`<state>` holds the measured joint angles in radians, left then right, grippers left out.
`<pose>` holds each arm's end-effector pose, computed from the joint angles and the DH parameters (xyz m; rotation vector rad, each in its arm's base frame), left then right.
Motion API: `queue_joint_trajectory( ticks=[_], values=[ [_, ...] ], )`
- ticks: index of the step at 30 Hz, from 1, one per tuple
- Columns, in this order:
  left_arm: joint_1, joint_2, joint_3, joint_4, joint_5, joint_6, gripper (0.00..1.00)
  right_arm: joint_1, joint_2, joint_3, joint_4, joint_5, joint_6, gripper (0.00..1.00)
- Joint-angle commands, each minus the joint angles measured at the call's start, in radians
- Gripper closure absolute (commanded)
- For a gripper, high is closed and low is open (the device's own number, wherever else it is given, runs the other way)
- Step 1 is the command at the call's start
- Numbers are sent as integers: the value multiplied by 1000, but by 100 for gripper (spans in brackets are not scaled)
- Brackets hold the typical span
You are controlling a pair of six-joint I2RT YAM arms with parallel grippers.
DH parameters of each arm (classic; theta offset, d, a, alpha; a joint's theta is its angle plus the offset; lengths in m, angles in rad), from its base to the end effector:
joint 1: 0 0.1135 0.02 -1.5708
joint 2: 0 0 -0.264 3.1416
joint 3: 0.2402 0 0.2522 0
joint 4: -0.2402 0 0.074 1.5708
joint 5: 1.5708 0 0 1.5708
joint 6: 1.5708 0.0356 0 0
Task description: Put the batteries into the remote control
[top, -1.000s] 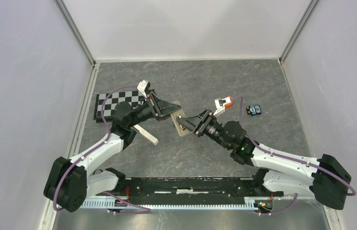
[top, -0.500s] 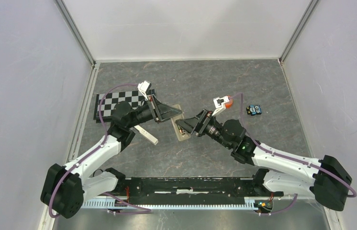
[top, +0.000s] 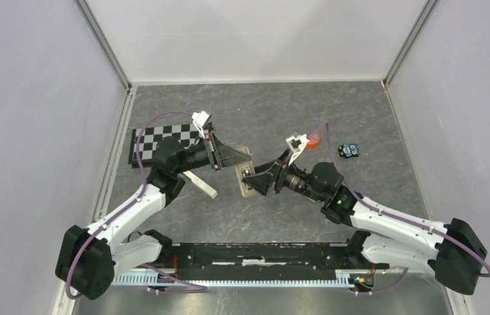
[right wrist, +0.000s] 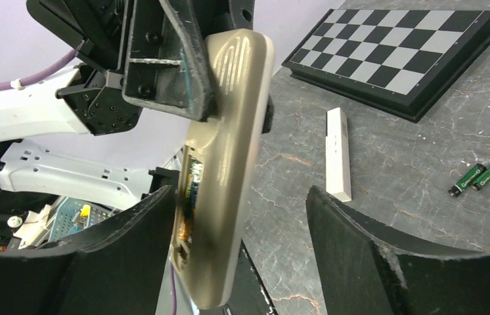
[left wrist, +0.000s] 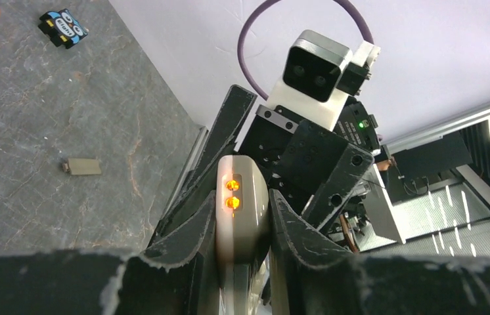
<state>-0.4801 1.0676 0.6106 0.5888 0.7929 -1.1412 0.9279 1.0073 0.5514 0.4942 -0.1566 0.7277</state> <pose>0.1986 -0.1320 0.3035 0.2062 1.7822 -1.8059 0.1361 0.1910 0.2869 -0.3100 1.6899 1.4012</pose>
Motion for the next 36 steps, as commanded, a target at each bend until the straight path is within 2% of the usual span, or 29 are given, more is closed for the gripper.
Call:
queue_joint_trajectory(
  ticks=[1, 5, 8, 10, 15, 19, 22, 27, 30, 32, 34, 36],
  values=[
    [-6, -30, 58, 36, 81, 73, 98, -17, -13, 0, 23, -49, -34, 27],
    [-6, -37, 58, 41, 110, 82, 98, -31, 0, 1, 20, -34, -12, 47],
    [-5, -41, 58, 33, 105, 88, 98, -42, 10, 8, -10, -32, -17, 54],
    [-6, -38, 56, 29, 99, 90, 98, -46, 8, 6, -16, -41, -26, 48],
    [-5, -42, 45, -36, 35, 126, 98, -57, -44, 9, -69, -38, -63, 21],
    [-5, -56, 49, -232, -100, 223, 98, -83, -112, 36, -243, 12, -117, 18],
    [-5, -69, 48, -368, -229, 288, 98, -106, -179, 61, -465, 137, -169, 18],
    [0, -76, 29, -406, -303, 319, 98, -137, -188, 145, -871, 489, -257, 19],
    [-1, -72, 29, -408, -310, 323, 98, -175, -91, 222, -1007, 604, -176, 20],
    [0, -74, 26, -406, -324, 324, 98, -180, -24, 228, -971, 576, -129, 22],
    [0, -74, 23, -409, -333, 322, 98, -195, 44, 215, -921, 557, -81, 29],
    [0, -78, 22, -407, -332, 309, 98, -218, 129, 225, -900, 572, -59, 49]
  ],
)
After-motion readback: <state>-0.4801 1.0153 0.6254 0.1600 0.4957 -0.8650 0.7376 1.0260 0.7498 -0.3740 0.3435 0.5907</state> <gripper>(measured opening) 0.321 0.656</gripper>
